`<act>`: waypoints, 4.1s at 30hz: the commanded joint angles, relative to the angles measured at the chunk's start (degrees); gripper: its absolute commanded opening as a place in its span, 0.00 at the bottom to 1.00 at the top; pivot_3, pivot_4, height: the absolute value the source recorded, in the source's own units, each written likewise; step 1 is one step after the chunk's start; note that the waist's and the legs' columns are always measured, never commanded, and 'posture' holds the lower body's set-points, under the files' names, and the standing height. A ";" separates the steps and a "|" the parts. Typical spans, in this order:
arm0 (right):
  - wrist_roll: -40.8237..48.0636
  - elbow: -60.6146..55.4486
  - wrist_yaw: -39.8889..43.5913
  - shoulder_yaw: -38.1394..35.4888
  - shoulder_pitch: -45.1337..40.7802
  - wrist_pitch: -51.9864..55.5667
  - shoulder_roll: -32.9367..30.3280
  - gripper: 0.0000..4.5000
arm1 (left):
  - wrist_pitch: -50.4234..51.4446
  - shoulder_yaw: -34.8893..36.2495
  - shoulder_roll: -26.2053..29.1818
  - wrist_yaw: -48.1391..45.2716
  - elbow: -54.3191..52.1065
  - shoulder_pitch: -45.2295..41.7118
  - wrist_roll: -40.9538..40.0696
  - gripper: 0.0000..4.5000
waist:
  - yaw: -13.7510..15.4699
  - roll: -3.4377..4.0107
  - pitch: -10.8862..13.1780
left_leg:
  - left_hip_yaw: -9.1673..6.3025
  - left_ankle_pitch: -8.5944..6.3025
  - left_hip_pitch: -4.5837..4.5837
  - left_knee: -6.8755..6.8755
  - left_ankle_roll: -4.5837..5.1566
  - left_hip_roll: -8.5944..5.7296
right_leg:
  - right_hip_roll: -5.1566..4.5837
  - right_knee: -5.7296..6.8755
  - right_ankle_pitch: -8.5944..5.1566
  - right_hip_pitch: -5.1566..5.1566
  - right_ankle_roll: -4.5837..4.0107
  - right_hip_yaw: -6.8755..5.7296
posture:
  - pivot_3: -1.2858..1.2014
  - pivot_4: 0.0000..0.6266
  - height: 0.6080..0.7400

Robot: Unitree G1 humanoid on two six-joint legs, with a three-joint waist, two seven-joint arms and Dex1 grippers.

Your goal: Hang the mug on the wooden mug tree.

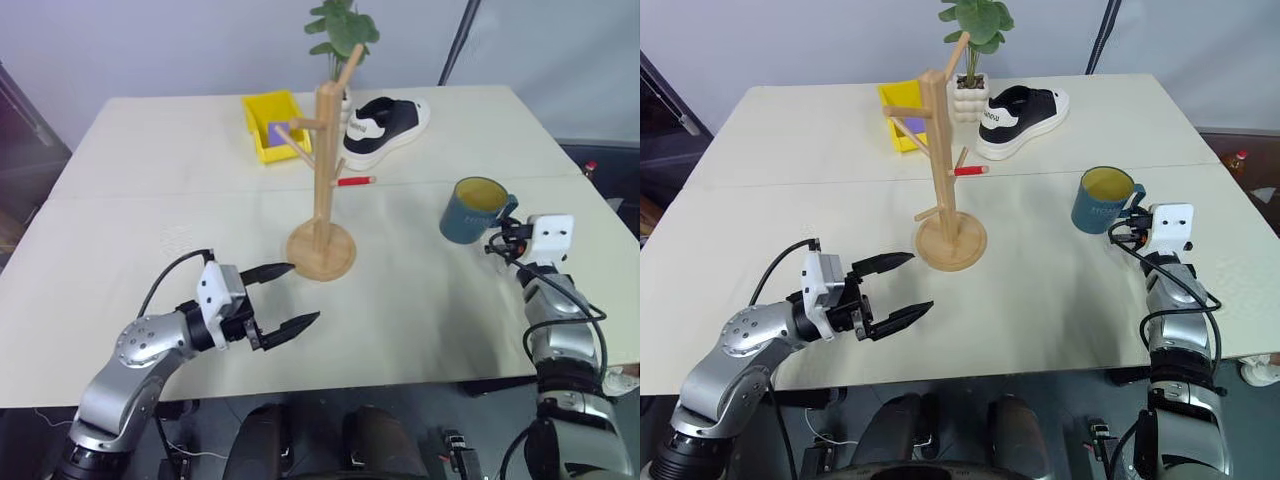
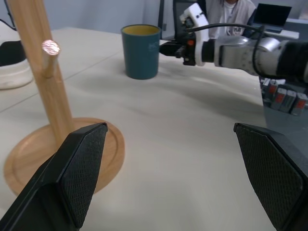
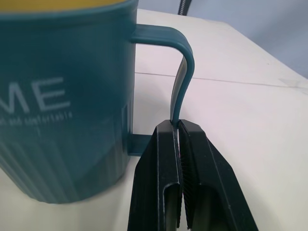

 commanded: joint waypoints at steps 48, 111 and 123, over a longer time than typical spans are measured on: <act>4.10 -4.56 3.96 -1.22 1.57 5.10 1.60 0.01 | 6.09 1.04 0.12 4.36 -3.58 -5.94 -3.70 1.00 | 0.12 0.00 0.01 | 0.00 0.00 -0.01 0.00 0.00 -0.01 | 0.02 0.00 0.00 -0.01 0.01 0.00 | 0.52 0.24 1.00; -6.28 -44.79 26.28 18.63 -14.72 21.39 -14.19 0.65 | 11.42 18.42 7.31 1.89 -0.31 -7.45 -18.74 1.00 | 0.20 0.05 0.28 | -0.01 0.01 -0.11 0.02 -0.02 0.02 | -0.03 -0.02 0.00 -0.12 -0.01 -0.01 | 0.52 0.24 1.00; 9.75 -33.69 17.66 -0.60 4.80 21.38 2.36 0.65 | 1.61 15.69 -3.96 19.75 16.54 -4.45 2.99 1.00 | -0.15 0.01 0.25 | 0.01 -0.02 0.02 0.00 0.02 0.01 | -0.03 0.00 0.00 0.02 0.00 -0.01 | 0.52 0.24 1.00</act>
